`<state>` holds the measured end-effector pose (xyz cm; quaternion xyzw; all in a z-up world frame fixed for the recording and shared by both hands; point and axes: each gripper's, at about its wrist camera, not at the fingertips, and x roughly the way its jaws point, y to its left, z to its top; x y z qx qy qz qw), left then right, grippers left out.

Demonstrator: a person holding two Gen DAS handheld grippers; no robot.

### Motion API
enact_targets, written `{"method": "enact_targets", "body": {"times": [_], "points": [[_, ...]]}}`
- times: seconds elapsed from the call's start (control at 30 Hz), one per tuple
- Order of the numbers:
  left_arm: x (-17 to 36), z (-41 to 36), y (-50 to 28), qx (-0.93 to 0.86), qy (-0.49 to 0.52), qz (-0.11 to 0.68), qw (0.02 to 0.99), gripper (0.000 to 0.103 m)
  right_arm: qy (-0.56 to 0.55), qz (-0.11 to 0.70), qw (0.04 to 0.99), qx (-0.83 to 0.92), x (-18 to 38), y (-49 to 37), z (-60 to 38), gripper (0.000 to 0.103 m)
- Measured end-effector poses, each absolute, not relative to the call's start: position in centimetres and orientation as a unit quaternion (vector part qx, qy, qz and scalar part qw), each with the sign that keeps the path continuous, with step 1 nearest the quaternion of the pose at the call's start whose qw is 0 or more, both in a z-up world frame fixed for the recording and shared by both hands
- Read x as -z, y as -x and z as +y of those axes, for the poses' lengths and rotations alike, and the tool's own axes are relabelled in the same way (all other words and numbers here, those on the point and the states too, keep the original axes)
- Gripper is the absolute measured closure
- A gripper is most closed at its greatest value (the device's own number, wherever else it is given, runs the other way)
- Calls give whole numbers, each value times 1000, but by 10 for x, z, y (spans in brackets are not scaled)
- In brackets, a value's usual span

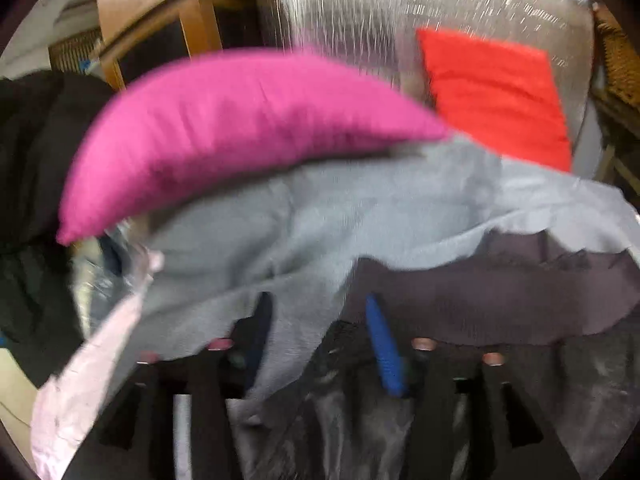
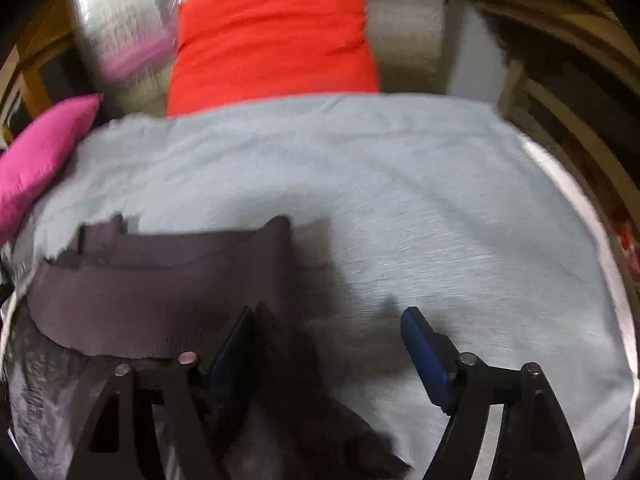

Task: Fold large clothes
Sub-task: 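Release the ribbed hem by opening both tools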

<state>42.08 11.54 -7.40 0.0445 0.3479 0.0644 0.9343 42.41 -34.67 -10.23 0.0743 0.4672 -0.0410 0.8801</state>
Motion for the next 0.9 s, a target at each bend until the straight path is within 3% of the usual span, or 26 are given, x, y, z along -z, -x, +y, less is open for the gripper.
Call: {"method": "enact_targets", "body": {"times": [0.1,0.3,0.43,0.63,0.9], "points": [[50,108,-384,-60,-42,314,947,34,-82,430,898,38,67,-398,-341,23],[60,58,-310,-17,-35,310,950,33,-51,366,928,-45,25,-305,-268,20],[88,23,-286,-20,-60,309,949,33,-8,352,935,-50,53,-264,-210,20],[154,12,-310,-24,-73,388,919,28,43,403,914,-20,129,-271,-182,19],[165,12,-314,-31,-86,377,922,25,59,403,913,-2,139,-284,-179,18]]}}
